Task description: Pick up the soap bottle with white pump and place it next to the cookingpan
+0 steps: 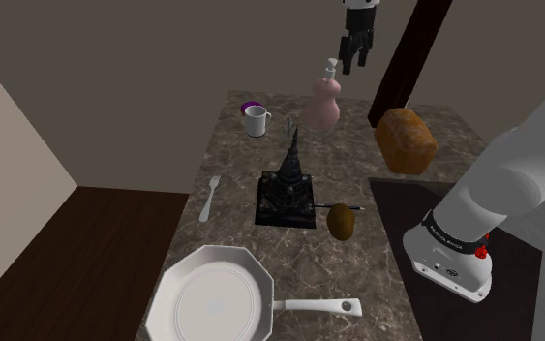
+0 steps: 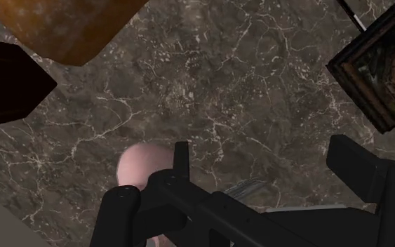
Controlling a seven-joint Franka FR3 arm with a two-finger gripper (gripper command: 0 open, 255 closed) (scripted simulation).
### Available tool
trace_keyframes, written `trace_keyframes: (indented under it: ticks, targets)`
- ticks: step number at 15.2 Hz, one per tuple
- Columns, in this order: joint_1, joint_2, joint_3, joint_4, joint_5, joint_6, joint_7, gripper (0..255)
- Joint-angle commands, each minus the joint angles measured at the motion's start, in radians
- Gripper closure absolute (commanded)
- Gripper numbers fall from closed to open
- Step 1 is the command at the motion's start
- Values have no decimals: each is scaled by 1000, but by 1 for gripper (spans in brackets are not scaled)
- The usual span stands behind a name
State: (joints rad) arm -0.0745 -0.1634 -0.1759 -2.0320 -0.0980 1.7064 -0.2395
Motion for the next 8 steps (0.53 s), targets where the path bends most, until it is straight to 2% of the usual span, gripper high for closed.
trace_keyframes:
  ticks: [1,8]
  targets:
    - [-7,77,-13,69,8,15,-21,0]
    - [-45,346,-48,364,54,7,-96,0]
